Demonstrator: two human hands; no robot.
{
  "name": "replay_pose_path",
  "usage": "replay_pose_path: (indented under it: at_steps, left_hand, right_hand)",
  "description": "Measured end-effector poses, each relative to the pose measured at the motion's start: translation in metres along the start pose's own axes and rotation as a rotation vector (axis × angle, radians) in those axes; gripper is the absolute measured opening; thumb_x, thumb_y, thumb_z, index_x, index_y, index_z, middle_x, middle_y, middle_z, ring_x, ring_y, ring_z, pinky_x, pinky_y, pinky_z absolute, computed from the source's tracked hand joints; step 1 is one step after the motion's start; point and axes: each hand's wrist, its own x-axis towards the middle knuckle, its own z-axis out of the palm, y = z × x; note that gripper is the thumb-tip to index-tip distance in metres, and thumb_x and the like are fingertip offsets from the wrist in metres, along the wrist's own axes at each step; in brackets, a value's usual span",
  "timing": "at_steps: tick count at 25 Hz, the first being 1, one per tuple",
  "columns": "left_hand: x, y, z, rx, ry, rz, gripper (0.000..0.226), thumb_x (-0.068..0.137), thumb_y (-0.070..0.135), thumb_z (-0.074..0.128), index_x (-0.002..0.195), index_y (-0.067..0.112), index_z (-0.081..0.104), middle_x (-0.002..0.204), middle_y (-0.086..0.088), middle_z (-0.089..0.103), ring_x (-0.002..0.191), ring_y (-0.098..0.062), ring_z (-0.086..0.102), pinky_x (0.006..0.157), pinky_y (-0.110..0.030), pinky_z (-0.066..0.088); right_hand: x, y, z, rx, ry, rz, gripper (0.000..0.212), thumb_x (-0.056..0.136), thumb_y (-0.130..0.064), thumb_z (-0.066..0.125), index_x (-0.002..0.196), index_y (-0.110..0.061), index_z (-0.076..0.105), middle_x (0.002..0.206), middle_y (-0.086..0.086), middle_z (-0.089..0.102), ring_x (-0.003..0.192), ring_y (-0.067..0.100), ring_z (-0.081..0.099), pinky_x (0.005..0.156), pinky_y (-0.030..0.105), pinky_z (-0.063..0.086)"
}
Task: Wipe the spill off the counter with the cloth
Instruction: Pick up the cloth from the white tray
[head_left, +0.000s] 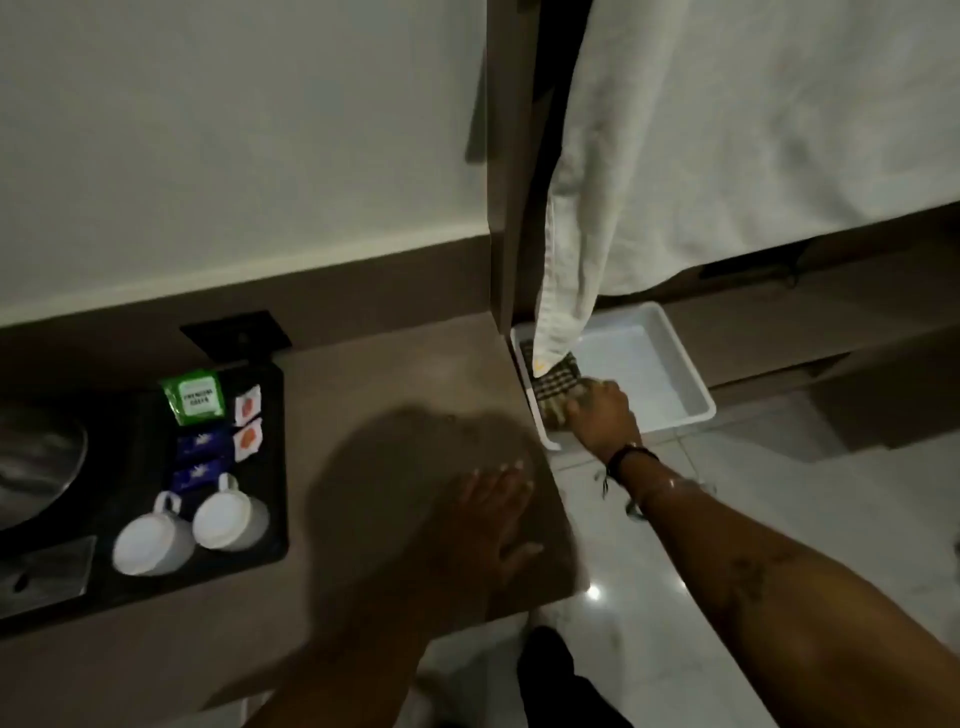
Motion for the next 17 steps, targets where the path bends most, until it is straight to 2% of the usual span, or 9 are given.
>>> replay_pose_path:
  at_steps: [2, 4, 6, 9, 11, 14, 17]
  left_hand:
    - [0.022, 0.006, 0.02, -0.009, -0.08, 0.0, 0.079, 0.107, 0.069, 0.037, 0.166, 0.018, 0.026, 0.173, -0.005, 0.006, 0.158, -0.027, 0.014, 0.127, -0.052, 0.005]
    - [0.039, 0.011, 0.035, 0.015, -0.121, -0.025, 0.081, 0.105, 0.069, 0.037, 0.165, 0.014, 0.027, 0.171, -0.008, 0.004, 0.157, -0.031, 0.018, 0.127, -0.048, -0.001]
    - [0.043, 0.015, 0.047, -0.027, -0.103, -0.047, 0.083, 0.103, 0.068, 0.042, 0.163, 0.012, 0.029, 0.172, -0.011, 0.011, 0.155, -0.034, 0.022, 0.126, -0.048, 0.0]
    - [0.039, 0.015, 0.047, -0.091, -0.049, -0.067, 0.08, 0.101, 0.066, 0.052, 0.159, 0.012, 0.041, 0.171, -0.013, 0.022, 0.155, -0.035, 0.024, 0.126, -0.053, 0.007]
    - [0.04, 0.015, 0.047, -0.078, -0.047, -0.07, 0.08, 0.099, 0.066, 0.053, 0.157, 0.011, 0.045, 0.17, -0.013, 0.023, 0.154, -0.036, 0.026, 0.125, -0.054, 0.01]
    - [0.041, 0.017, 0.049, -0.058, -0.046, -0.066, 0.082, 0.098, 0.065, 0.053, 0.157, 0.009, 0.044, 0.169, -0.016, 0.025, 0.155, -0.035, 0.023, 0.126, -0.051, 0.006]
    - [0.039, 0.014, 0.053, -0.072, -0.042, -0.072, 0.082, 0.097, 0.064, 0.051, 0.157, 0.009, 0.042, 0.168, -0.015, 0.024, 0.156, -0.033, 0.018, 0.127, -0.049, 0.004]
  right_hand:
    - [0.039, 0.001, 0.0, 0.09, -0.052, 0.058, 0.057, 0.092, -0.039, 0.059, 0.141, -0.01, 0.05, 0.136, 0.023, 0.053, 0.125, 0.043, 0.052, 0.103, 0.049, 0.046]
    - [0.08, -0.001, 0.0, 0.098, -0.138, 0.135, 0.069, 0.09, -0.05, 0.061, 0.145, -0.011, 0.044, 0.14, 0.021, 0.048, 0.128, 0.042, 0.049, 0.106, 0.053, 0.044]
    - [0.107, -0.002, 0.01, 0.081, -0.246, 0.204, 0.082, 0.084, -0.057, 0.065, 0.148, -0.013, 0.039, 0.144, 0.019, 0.043, 0.132, 0.042, 0.045, 0.106, 0.058, 0.043]
    - [0.13, -0.002, 0.019, 0.055, -0.308, 0.254, 0.089, 0.076, -0.053, 0.077, 0.145, -0.011, 0.041, 0.145, 0.018, 0.042, 0.136, 0.041, 0.04, 0.109, 0.056, 0.04]
    - [0.135, -0.004, 0.024, 0.062, -0.298, 0.299, 0.086, 0.075, -0.048, 0.08, 0.142, -0.009, 0.042, 0.142, 0.018, 0.045, 0.134, 0.04, 0.043, 0.109, 0.054, 0.041]
    - [0.138, -0.006, 0.03, 0.18, -0.323, 0.372, 0.078, 0.08, -0.039, 0.078, 0.141, -0.007, 0.042, 0.14, 0.019, 0.05, 0.128, 0.04, 0.05, 0.107, 0.05, 0.044]
    - [0.145, -0.004, 0.027, 0.236, -0.408, 0.396, 0.047, 0.091, -0.02, 0.069, 0.132, -0.002, 0.052, 0.136, 0.019, 0.056, 0.118, 0.034, 0.057, 0.096, 0.036, 0.046]
